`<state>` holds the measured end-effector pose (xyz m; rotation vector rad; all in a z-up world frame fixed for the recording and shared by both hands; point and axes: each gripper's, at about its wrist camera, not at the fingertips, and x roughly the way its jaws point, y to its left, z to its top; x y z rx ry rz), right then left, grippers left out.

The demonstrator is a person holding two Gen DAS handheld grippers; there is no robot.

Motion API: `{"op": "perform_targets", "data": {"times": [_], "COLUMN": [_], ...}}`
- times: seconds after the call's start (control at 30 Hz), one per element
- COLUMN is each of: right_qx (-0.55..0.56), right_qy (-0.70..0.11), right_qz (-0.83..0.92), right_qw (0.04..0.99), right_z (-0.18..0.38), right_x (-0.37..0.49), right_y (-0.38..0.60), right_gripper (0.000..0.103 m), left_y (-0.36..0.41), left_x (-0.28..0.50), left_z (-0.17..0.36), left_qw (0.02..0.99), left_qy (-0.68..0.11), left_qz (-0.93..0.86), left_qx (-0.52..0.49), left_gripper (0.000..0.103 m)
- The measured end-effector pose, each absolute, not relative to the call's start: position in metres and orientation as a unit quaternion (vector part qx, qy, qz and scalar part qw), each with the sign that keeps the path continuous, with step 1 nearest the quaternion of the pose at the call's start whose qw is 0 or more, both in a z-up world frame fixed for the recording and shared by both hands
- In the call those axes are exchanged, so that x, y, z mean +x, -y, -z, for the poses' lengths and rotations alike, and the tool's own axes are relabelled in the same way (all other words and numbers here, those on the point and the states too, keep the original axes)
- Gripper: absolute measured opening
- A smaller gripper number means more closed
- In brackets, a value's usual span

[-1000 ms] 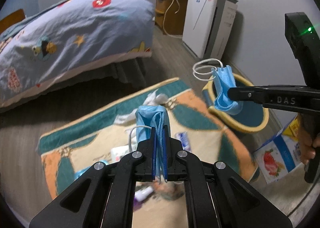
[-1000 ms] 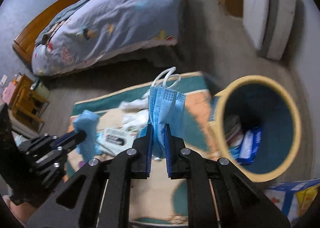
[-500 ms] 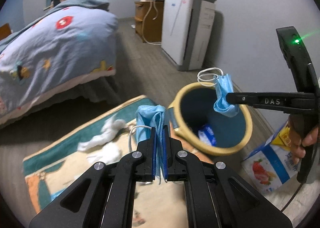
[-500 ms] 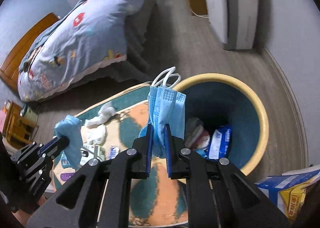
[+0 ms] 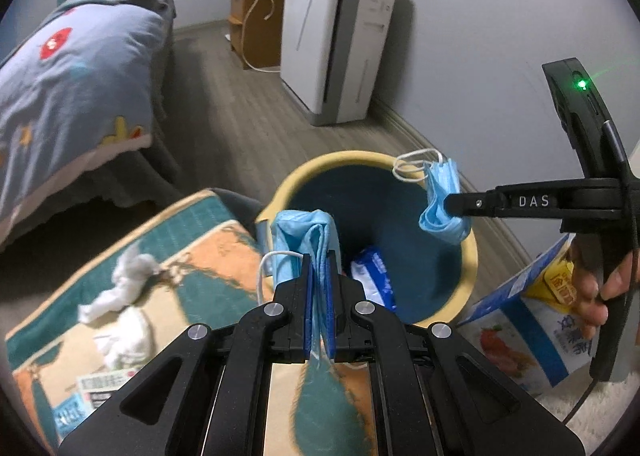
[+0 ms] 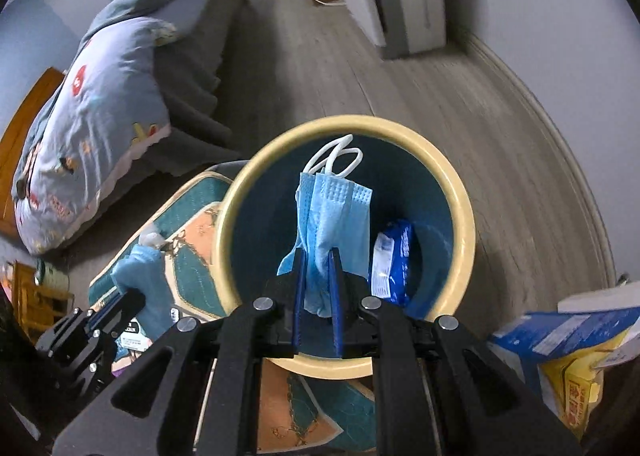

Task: Collect trash
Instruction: 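Carry both held masks up over the bucket opening, then open both tools to drop the masks into the bucket, then move both tools back over the cushion toward the white tissues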

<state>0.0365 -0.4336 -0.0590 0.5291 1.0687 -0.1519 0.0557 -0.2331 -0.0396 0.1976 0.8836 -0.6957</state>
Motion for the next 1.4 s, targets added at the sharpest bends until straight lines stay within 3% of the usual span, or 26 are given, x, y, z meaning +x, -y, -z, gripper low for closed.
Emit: {"op": "perform_targets", "data": {"times": [0.33,0.4,0.43,0.47,0.5,0.57,0.7,0.83,0.97,1.4], "right_qx": [0.247,0.243,0.24,0.239,0.241,0.251,0.259,0.257,0.254,0.217], "right_qy": [-0.492,-0.485,-0.484,-0.482,-0.48,-0.478,-0.478,-0.473,-0.471,-0.488], "right_qz": [0.077,0.08,0.084,0.089,0.093,0.101,0.107,0.106,0.106,0.098], "right_qw": [0.831,0.836,0.837,0.838,0.838,0.836,0.833,0.836,0.838,0.84], "right_z": [0.057,0.055,0.054,0.053,0.053,0.053,0.053,0.047,0.042,0.035], "right_x": [0.036,0.035,0.034,0.034,0.033,0.032,0.032,0.032,0.032,0.044], "right_y": [0.442,0.444,0.445,0.447,0.447,0.452,0.454,0.449,0.441,0.39], "right_gripper": [0.013,0.016,0.026,0.037,0.043,0.056,0.067,0.083,0.097,0.097], "left_y": [0.259,0.262,0.262,0.263,0.263,0.261,0.255,0.249,0.24,0.174], "left_x": [0.06,0.059,0.059,0.058,0.058,0.058,0.06,0.06,0.056,0.052], "left_z": [0.042,0.042,0.042,0.043,0.043,0.044,0.041,0.037,0.032,0.019], "left_qw": [0.839,0.841,0.841,0.842,0.843,0.846,0.851,0.855,0.863,0.884], "left_qy": [-0.403,-0.398,-0.397,-0.397,-0.396,-0.395,-0.392,-0.389,-0.381,-0.381], "left_qz": [0.36,0.363,0.362,0.36,0.359,0.353,0.345,0.339,0.326,0.261], "left_qx": [0.06,0.057,0.059,0.062,0.063,0.065,0.061,0.059,0.063,0.072], "left_gripper": [0.007,0.016,0.02,0.032,0.046,0.058,0.073,0.079,0.092,0.097]}}
